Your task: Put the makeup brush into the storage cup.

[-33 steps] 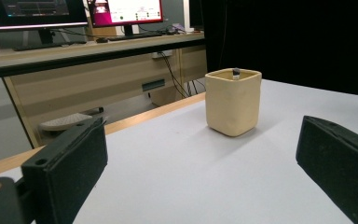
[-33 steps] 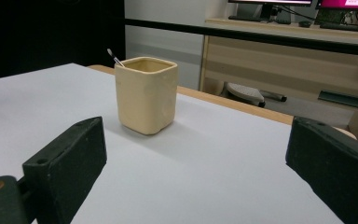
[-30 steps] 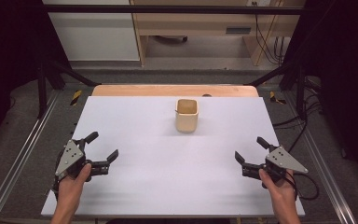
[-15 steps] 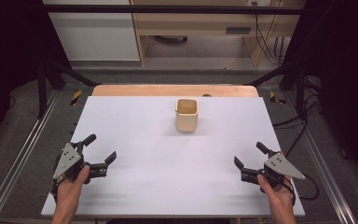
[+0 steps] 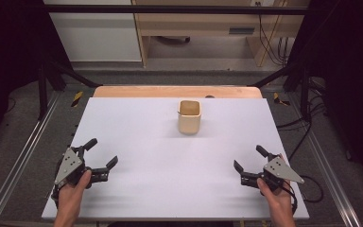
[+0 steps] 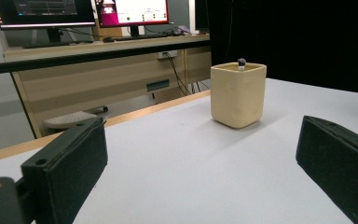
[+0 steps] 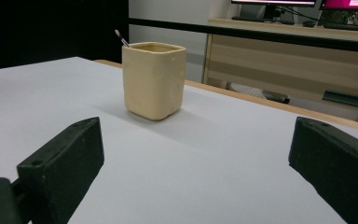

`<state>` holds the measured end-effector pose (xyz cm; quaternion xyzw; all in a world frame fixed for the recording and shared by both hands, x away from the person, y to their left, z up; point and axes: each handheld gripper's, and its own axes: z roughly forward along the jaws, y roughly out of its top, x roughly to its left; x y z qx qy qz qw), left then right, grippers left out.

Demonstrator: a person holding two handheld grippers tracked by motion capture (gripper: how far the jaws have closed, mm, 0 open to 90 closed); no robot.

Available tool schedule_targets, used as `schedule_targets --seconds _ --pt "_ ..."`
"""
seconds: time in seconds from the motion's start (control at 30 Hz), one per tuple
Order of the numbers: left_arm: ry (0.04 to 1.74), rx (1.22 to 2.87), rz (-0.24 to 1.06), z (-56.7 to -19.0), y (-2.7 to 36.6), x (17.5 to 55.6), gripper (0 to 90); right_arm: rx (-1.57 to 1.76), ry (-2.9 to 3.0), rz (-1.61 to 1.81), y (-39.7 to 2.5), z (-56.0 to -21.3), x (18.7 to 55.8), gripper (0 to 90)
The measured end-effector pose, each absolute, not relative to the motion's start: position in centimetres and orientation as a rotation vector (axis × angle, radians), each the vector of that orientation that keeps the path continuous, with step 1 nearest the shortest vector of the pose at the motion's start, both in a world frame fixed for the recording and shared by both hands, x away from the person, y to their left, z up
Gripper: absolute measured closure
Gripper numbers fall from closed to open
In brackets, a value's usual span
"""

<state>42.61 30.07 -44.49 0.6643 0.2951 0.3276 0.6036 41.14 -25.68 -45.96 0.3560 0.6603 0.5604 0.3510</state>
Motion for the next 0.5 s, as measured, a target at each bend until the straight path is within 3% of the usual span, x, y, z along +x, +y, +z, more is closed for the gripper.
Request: schedule_targets --seconds 0.5 --pt "0.679 1.538 0.781 -44.86 30.43 42.34 1.8 0.954 1.687 1.464 -25.14 -46.36 41.71 4.0"
